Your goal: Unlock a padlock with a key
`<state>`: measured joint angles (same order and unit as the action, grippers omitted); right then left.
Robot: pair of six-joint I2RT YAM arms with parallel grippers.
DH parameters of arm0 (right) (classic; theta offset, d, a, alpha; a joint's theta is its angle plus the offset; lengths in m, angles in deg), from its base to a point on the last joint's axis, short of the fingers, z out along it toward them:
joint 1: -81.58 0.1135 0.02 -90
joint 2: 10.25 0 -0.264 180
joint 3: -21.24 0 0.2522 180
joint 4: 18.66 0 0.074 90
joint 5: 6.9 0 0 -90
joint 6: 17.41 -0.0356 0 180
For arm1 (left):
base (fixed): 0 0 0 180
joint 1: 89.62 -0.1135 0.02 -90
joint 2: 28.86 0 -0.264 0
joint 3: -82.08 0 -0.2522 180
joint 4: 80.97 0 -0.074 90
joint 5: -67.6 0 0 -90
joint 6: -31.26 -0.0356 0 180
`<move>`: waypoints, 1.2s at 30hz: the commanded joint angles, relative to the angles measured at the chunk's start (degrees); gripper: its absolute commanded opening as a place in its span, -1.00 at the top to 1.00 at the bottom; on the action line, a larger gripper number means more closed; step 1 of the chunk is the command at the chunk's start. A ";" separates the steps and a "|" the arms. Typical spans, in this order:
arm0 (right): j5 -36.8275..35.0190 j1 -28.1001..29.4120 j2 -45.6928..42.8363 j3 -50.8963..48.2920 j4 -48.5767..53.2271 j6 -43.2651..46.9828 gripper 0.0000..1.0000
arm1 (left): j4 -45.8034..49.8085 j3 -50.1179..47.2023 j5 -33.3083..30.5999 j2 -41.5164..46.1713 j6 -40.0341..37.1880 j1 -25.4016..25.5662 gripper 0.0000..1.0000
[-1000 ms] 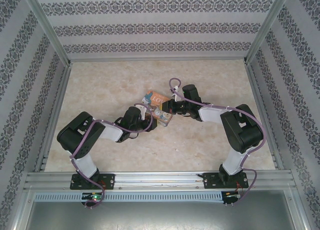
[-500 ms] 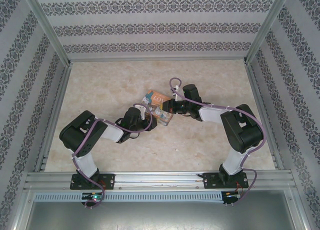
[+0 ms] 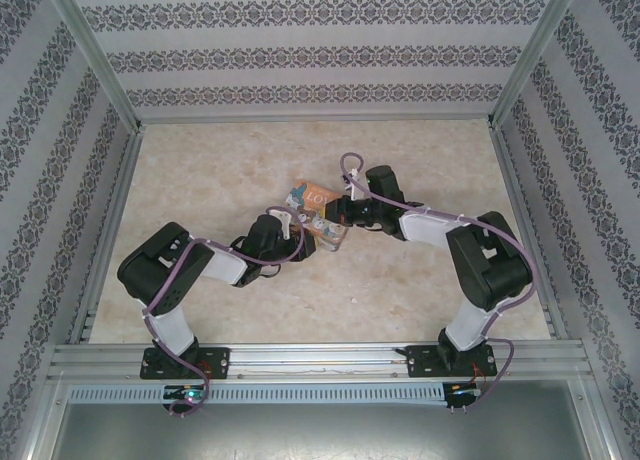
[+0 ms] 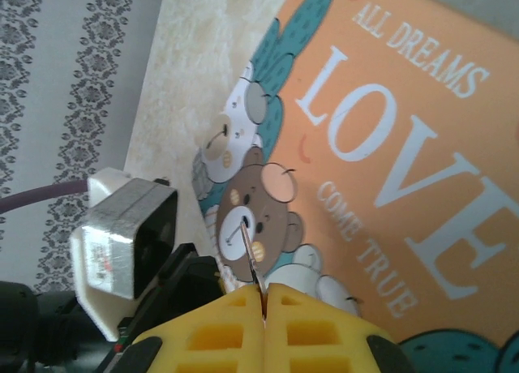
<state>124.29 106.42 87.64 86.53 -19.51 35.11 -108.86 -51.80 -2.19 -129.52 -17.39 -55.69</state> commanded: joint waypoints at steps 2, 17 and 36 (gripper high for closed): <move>-0.16 -0.67 -7.63 -1.46 0.01 1.54 1.00 | -3.18 -0.20 2.38 3.38 5.58 0.70 0.50; -13.33 4.66 -31.68 -26.75 -1.38 16.51 1.00 | -2.62 2.68 6.69 3.39 20.97 0.70 0.51; -27.47 12.13 -24.94 -33.63 -14.22 22.60 1.00 | 6.39 6.70 8.37 6.09 24.22 0.70 0.51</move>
<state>98.77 117.74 61.35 52.80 -29.37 56.12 -103.68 -47.32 4.43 -125.59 6.26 -55.54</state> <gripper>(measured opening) 0.048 0.249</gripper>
